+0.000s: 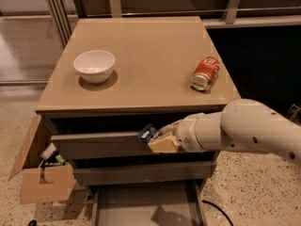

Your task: Place rxbar blueberry into bottom drawer

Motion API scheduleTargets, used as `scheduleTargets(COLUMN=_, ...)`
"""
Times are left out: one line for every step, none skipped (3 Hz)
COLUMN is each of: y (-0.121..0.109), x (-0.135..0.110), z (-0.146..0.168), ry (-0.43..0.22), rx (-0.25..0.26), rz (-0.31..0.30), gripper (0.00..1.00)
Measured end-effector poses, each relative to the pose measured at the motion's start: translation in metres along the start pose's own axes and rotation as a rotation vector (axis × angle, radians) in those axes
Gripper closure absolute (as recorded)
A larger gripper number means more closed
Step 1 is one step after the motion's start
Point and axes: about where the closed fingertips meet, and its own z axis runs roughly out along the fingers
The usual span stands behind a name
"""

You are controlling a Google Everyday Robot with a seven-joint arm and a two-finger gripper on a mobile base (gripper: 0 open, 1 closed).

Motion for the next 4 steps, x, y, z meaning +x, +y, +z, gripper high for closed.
scheduleTargets(y=0.013, x=0.035, z=0.032, ry=0.025, rx=-0.037, rz=0.062, gripper=1.0)
scheduleTargets(y=0.033, x=0.068, z=0.049, ry=0.051, rx=-0.063, rz=0.112, gripper=1.0)
scheduleTargets(y=0.055, x=0.124, z=0.086, ry=0.114, rx=-0.117, rz=0.161, gripper=1.0)
scheduleTargets(y=0.055, x=0.124, z=0.086, ry=0.114, rx=-0.117, rz=0.161, gripper=1.0)
